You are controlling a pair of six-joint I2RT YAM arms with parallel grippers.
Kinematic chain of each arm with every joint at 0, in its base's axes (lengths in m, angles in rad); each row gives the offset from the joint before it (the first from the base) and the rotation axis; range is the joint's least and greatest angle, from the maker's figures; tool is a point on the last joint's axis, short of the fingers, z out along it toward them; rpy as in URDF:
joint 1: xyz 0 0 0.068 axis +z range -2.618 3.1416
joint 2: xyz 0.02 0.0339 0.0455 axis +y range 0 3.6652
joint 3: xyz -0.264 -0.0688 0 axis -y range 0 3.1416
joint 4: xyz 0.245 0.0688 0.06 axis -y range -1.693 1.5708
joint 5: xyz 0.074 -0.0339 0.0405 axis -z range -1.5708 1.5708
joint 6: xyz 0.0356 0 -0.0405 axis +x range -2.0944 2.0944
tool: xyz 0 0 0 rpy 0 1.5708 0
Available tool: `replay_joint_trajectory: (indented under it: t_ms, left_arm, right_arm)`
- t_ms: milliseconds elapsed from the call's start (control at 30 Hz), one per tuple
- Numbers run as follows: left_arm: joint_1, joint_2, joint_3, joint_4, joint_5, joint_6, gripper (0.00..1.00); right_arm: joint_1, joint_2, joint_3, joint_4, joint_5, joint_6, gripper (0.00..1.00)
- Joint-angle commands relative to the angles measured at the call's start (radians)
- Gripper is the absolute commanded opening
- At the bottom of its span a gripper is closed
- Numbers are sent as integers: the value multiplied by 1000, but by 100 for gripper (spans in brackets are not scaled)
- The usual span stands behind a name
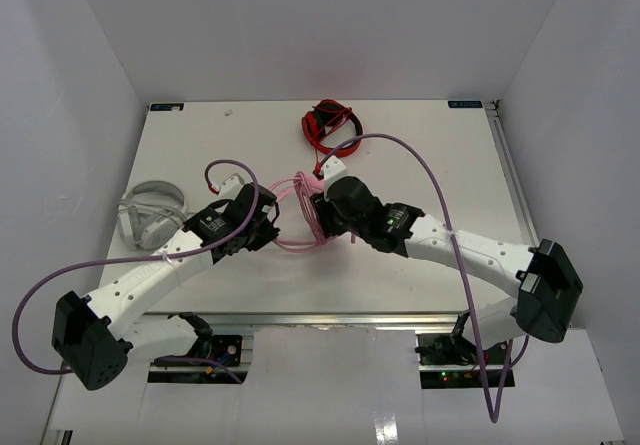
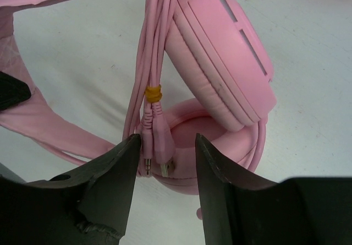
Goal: Wrap the headphones
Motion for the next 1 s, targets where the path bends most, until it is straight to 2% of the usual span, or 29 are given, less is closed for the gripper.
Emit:
replay_joint_trajectory:
  t_ms: [0,400,567,700,967]
  left_arm:
    - [6,-55,32,120,-19,-42,0]
    - [6,-19,47,132,-21,-31,0]
    - [7,25,73,197,19,52,0]
    - [6,81,102,267,78,134,0]
    - [4,227,190,373,210,236,0]
  right_arm:
    - [4,-73,-15,-4,6,-17,53]
    - [4,-260,-26,-22,-27,-32,57]
    - [4,-354,-21,-112,56,19,58]
    - [-1,-486,-100,-119,166,36,60]
    - [-28,-634,-177,-124,294,58,60]
